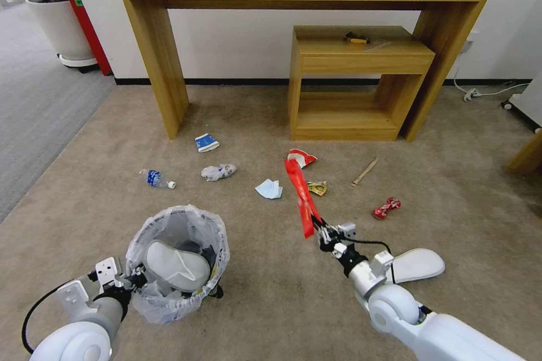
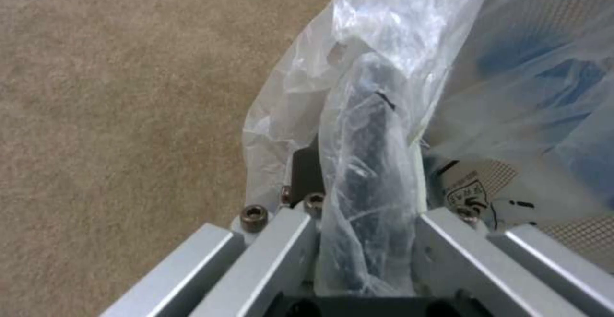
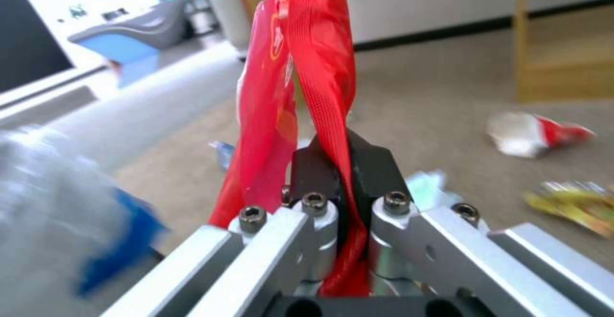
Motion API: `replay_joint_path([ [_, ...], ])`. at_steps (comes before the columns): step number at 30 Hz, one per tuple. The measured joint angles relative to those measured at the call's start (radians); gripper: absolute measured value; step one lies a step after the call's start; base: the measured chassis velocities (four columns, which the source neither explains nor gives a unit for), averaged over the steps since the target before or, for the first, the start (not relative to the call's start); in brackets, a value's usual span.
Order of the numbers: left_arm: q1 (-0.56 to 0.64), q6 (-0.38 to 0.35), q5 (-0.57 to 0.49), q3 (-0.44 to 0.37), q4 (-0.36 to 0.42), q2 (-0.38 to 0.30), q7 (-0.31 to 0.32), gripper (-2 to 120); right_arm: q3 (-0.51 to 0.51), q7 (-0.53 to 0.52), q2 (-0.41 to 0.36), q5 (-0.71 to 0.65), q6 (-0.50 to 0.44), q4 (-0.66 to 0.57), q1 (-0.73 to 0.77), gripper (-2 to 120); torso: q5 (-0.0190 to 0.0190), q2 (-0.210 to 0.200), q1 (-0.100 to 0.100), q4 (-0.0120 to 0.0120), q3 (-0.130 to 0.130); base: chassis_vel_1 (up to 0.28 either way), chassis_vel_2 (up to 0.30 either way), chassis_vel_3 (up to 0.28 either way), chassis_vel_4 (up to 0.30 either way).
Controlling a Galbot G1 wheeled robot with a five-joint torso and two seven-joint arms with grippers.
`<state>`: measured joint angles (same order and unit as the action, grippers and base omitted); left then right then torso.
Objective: Pick up the trash bin and place the garbage on the floor into it.
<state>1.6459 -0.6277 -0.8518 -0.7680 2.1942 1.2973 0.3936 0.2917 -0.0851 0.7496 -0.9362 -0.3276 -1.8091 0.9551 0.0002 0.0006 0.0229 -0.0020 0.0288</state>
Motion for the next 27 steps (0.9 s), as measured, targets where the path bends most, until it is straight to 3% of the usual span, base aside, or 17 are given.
replay_joint_path([
  [6,0.000,-0.003,0.017,0.022,0.002,0.012,0.001,0,0.085,-0.008,-0.040,-0.041,0.020,-0.074,-0.125,0,0.0000,0.000,0.000,-0.0001,0.000,0.000,0.000,0.000,0.000],
  [11,0.009,-0.006,0.027,0.035,0.016,0.013,0.002,0,0.239,-0.008,-0.047,-0.091,0.025,-0.114,-0.329,0,-0.0001,0.000,0.000,0.0002,0.000,0.000,0.000,0.000,0.000],
  [17,0.003,-0.010,0.032,0.040,0.026,0.020,0.007,0,0.417,-0.033,0.014,-0.139,0.045,-0.151,-0.509,0,-0.0001,0.000,0.000,0.0001,0.000,0.000,0.000,0.000,0.000],
  [27,-0.007,-0.011,0.027,0.035,0.032,0.033,0.009,0,0.579,-0.058,0.096,-0.161,0.054,-0.138,-0.662,0,-0.0001,0.000,0.000,0.0000,0.000,0.000,0.000,0.000,0.000],
])
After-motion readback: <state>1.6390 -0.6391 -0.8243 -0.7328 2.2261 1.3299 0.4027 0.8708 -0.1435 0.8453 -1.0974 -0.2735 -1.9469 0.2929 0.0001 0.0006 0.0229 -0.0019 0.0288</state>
